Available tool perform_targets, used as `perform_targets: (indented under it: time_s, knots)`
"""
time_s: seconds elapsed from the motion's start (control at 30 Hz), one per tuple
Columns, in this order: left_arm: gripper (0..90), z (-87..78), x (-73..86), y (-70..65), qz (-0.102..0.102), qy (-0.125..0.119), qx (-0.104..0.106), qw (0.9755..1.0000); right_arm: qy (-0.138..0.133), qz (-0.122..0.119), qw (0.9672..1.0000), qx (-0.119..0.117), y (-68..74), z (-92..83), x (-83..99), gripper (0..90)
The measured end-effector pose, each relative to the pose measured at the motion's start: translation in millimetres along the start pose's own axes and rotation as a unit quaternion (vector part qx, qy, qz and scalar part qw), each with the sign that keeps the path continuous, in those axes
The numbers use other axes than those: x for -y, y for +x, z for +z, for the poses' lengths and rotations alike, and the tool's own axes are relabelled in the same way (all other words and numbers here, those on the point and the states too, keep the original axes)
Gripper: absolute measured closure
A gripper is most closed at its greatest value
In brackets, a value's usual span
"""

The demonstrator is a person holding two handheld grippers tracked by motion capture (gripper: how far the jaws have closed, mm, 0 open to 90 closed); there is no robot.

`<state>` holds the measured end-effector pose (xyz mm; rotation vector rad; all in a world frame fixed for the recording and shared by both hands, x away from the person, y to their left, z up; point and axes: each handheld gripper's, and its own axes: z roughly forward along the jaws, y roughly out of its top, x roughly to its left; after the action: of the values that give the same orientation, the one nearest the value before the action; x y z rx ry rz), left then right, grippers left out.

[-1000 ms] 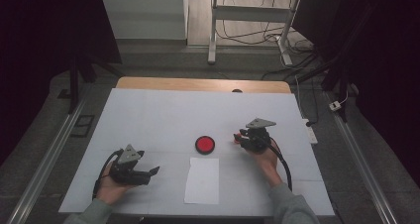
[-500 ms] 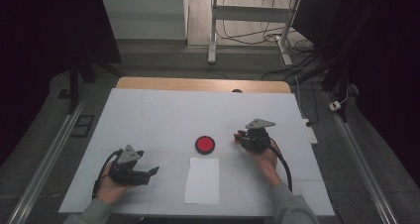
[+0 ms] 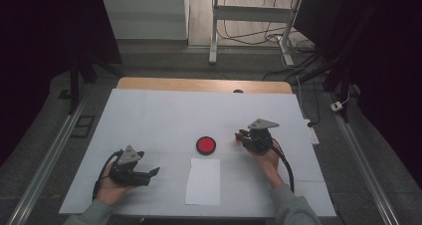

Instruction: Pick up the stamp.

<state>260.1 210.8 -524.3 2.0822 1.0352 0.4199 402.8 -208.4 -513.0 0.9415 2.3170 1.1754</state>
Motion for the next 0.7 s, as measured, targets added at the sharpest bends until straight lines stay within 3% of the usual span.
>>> perform_targets:
  time_s: [0.7]
  knots:
    - [18.1,0.9,0.6,0.3,-0.001,0.002,-0.001,1.0,-0.047,0.004,0.9988,-0.016,5.2,-20.6,-10.1,71.6]
